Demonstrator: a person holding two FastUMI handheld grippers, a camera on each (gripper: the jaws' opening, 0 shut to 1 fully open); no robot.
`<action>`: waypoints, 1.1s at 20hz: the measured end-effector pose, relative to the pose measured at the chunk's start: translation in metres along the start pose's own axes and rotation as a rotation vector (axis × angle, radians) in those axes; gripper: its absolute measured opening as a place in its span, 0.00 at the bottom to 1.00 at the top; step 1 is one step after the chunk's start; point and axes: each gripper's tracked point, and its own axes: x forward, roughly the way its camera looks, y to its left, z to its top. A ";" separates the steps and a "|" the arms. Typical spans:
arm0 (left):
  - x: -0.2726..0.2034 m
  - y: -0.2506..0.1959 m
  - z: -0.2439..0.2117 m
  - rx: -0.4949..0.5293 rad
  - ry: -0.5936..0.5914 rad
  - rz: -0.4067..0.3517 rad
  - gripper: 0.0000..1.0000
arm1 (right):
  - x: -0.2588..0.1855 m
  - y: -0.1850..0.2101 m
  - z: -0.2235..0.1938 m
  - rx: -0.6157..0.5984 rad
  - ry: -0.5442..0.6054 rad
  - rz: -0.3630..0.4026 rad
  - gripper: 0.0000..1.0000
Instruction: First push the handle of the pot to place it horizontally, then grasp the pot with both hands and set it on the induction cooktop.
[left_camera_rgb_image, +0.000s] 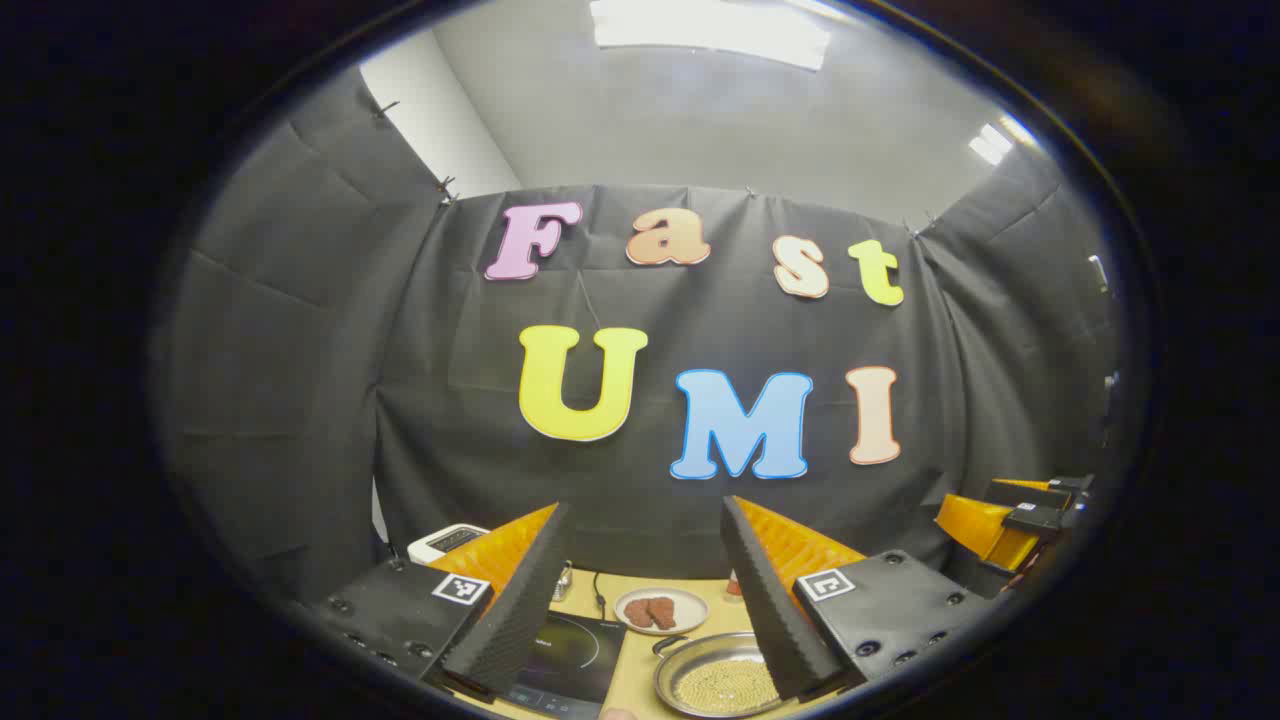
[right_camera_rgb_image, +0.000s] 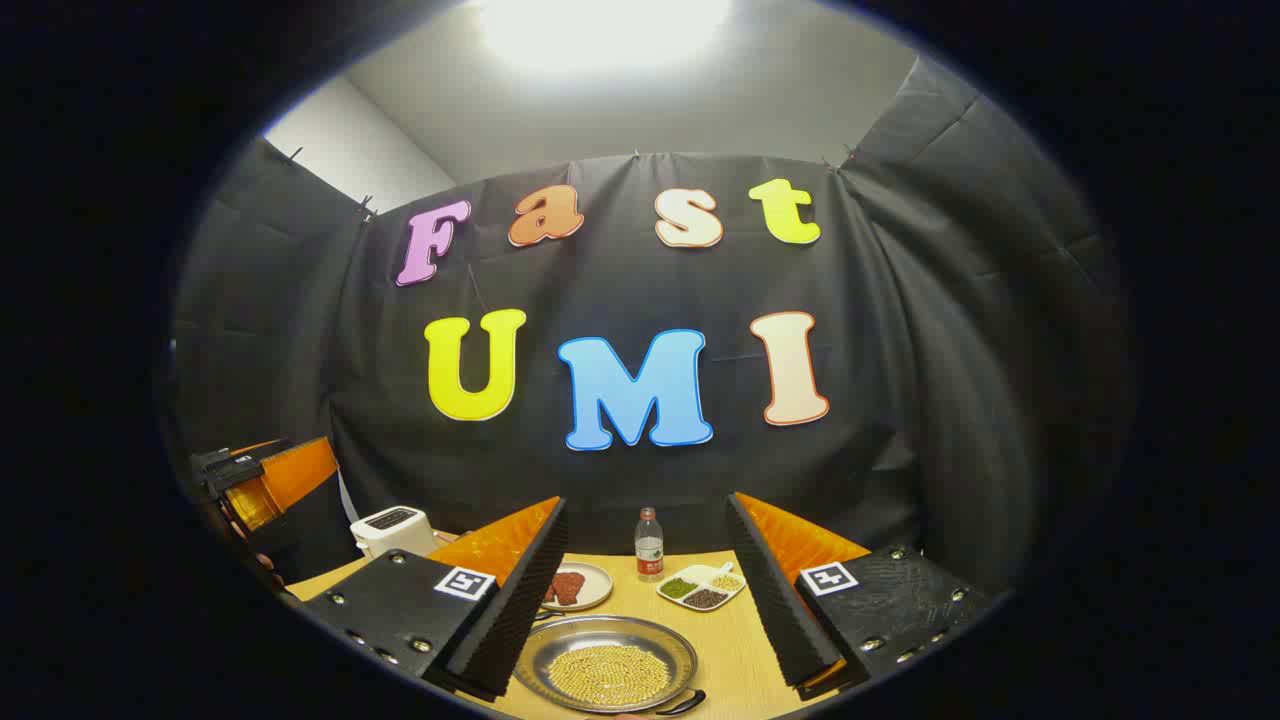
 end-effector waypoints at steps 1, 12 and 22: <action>-0.001 0.001 -0.001 -0.002 -0.002 -0.001 0.96 | -0.003 0.002 -0.001 0.000 0.000 0.001 0.95; -0.002 0.000 0.005 0.007 -0.015 -0.018 0.96 | -0.003 -0.005 0.000 0.004 -0.007 -0.024 0.95; -0.003 0.008 0.002 -0.003 0.006 -0.021 0.96 | -0.011 -0.006 0.004 -0.022 -0.028 -0.024 0.95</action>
